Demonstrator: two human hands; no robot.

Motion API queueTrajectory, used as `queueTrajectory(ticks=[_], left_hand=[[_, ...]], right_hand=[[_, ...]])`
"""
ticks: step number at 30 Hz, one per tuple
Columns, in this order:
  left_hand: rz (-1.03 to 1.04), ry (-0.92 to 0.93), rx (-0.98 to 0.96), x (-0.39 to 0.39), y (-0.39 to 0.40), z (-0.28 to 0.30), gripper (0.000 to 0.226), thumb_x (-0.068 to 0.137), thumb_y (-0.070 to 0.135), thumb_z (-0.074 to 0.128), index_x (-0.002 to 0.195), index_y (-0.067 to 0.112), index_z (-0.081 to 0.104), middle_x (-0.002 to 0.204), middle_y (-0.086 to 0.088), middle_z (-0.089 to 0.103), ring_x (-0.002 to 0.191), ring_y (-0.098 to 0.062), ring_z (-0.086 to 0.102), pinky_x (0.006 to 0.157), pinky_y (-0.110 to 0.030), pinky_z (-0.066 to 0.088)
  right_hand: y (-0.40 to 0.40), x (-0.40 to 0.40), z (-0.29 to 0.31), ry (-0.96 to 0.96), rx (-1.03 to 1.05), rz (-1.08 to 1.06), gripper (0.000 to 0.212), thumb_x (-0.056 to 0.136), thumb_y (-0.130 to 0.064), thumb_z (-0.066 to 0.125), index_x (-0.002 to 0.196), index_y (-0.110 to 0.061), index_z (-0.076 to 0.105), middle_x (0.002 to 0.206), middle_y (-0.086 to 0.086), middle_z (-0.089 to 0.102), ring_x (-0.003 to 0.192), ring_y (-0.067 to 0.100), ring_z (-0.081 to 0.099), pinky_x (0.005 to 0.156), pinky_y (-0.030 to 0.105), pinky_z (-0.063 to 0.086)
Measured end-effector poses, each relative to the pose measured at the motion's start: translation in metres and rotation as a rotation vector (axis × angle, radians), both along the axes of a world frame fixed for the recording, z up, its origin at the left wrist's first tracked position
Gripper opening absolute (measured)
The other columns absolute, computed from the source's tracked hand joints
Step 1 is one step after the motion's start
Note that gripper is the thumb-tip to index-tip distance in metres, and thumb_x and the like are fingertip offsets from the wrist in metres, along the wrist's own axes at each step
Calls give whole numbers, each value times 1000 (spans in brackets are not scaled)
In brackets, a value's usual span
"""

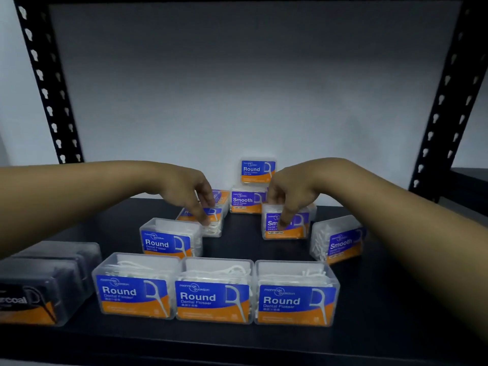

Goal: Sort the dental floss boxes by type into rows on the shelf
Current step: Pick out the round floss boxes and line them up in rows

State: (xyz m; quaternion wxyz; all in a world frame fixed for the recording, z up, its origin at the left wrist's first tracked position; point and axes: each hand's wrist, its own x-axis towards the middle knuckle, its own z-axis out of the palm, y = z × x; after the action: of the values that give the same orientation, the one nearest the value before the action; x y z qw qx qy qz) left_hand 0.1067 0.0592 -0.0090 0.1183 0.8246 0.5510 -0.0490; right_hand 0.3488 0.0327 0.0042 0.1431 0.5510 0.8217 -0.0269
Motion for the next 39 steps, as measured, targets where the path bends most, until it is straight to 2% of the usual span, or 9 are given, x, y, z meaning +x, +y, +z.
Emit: queueTrajectory(ticks=[5,8,11,15,22,28,31,35,39], left_hand=[[73,64,-13,9,-3,2,56,84,35,81,136,25,64,136,8,64,110,-11,60,91,-25,44],[119,103,42,16,-7,3,60,83,40,80,137,24,63,136,6,62,103,-13,58,89,-25,43],[142,125,77,20,-10,4,65,82,42,81,140,22,59,138,3,60,103,-14,57,88,-26,44],[126,139,122,22,-10,4,69,74,42,86,134,27,55,132,2,59,104,-18,60,84,-29,50],[81,80,232,26,-10,-10,77,58,52,93,122,31,57,124,5,62,103,-18,59,82,-32,55],[21,78,232,25,-8,-8,60,67,39,92,117,27,61,110,6,64,89,-12,60,60,-18,44],[18,26,159,25,-5,-10,48,69,36,91,107,28,63,101,9,67,83,-7,63,66,-22,50],[-18,17,62,30,-2,-17,43,72,29,90,103,33,61,108,7,70,98,-16,68,86,-32,56],[-60,-65,89,30,-4,1,41,77,19,87,109,30,64,110,7,72,101,-18,69,88,-36,58]], right_hand=[[7,-4,6,138,7,-7,56,77,-79,61,96,-26,70,94,-7,71,92,14,67,88,40,59],[18,-2,10,253,169,47,47,89,-74,49,90,-30,64,96,-6,66,88,14,62,79,34,54],[42,4,7,286,413,76,43,90,-60,63,116,-26,62,117,-2,65,94,13,58,82,34,53],[62,7,-4,308,616,70,63,84,-48,76,137,-23,53,132,2,59,116,19,57,89,37,55],[70,8,-13,286,629,91,62,83,-44,78,136,-24,51,133,2,58,120,20,54,86,35,52],[69,5,-18,300,667,115,67,83,-39,80,139,-27,45,136,5,55,121,22,54,83,35,53],[65,4,-18,280,650,127,74,83,-42,80,146,-31,43,142,5,50,127,25,50,90,40,54],[60,4,-21,323,612,138,75,84,-30,81,147,-30,39,140,6,55,121,26,58,87,37,55],[54,9,-12,408,676,103,83,83,-22,81,150,-31,33,143,7,53,121,29,60,89,37,55]])
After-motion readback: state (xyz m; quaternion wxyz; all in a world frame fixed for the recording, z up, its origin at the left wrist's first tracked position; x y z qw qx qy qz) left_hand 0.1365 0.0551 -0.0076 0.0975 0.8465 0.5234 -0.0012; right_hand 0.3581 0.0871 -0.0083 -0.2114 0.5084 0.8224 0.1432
